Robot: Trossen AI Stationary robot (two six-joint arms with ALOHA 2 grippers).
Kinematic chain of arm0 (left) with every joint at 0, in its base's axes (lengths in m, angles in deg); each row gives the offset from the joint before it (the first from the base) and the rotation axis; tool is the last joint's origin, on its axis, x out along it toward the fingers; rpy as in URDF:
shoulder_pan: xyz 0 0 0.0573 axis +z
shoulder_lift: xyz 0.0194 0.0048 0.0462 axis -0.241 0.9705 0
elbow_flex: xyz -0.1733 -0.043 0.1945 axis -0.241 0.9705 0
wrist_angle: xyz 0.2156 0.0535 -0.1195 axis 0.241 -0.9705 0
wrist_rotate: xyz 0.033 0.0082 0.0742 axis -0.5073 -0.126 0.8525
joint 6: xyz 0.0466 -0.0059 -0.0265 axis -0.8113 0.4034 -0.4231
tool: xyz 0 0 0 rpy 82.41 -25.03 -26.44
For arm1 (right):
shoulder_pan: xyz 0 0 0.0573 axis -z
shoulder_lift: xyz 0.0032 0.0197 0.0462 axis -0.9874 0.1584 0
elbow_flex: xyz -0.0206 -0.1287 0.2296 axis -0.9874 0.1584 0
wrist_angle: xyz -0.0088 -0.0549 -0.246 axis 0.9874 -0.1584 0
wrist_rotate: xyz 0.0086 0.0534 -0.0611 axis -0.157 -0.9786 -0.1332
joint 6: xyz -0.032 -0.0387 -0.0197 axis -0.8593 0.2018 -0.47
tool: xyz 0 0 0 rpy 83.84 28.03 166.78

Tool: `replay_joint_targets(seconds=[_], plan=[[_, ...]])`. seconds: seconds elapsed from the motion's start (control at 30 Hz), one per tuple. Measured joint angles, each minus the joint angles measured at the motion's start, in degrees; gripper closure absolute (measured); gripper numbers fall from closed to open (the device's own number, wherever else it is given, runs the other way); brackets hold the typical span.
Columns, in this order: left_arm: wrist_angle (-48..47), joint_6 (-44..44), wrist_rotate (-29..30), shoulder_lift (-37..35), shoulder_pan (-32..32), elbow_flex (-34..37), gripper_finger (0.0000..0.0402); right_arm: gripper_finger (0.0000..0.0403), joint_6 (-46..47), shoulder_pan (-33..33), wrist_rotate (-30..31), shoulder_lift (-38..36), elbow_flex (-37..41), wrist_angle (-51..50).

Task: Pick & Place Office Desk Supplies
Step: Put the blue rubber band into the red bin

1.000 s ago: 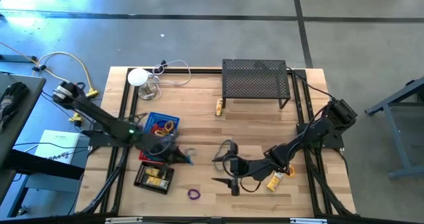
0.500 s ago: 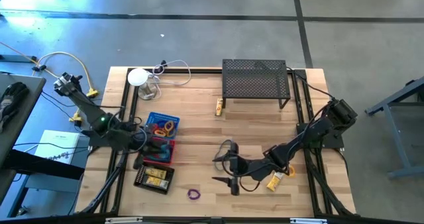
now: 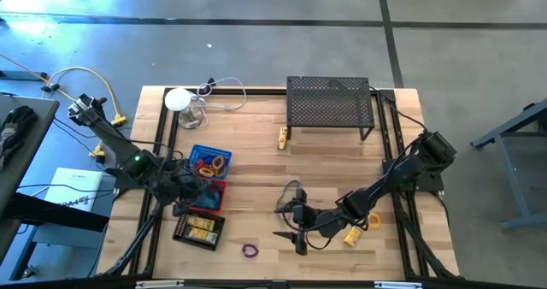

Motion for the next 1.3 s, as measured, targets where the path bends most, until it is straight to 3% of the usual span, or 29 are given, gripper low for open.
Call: replay_joint_targets(seconds=[0.13, 0.3, 0.6, 0.9, 1.3], plan=[[-8.04, 7.13, -6.32, 3.61, 0.0, -1.94, 0.0401, 0.0118, 0.96, 0.0, -0.7, 1.94, 0.02, 0.11], [-8.93, 10.05, -16.26, 9.89, 0.0, -2.14, 0.0401, 0.0118, 1.38, 0.39, -0.8, 2.68, 0.04, 0.43], [-7.33, -1.03, -17.7, 21.71, 7.23, -3.48, 0.0401, 0.0118, 1.07, 0.44, -0.83, 2.68, 0.02, 1.38], [-7.51, -8.32, -17.47, 24.47, 14.71, -7.28, 0.0397, 0.0118, 1.25, 0.44, -0.83, 2.68, 0.02, 1.4], [-8.21, -4.38, -17.03, 24.47, 12.13, -7.28, 0.0284, 0.0118, 1.38, 0.39, -5.24, 2.68, 0.0, 0.92]])
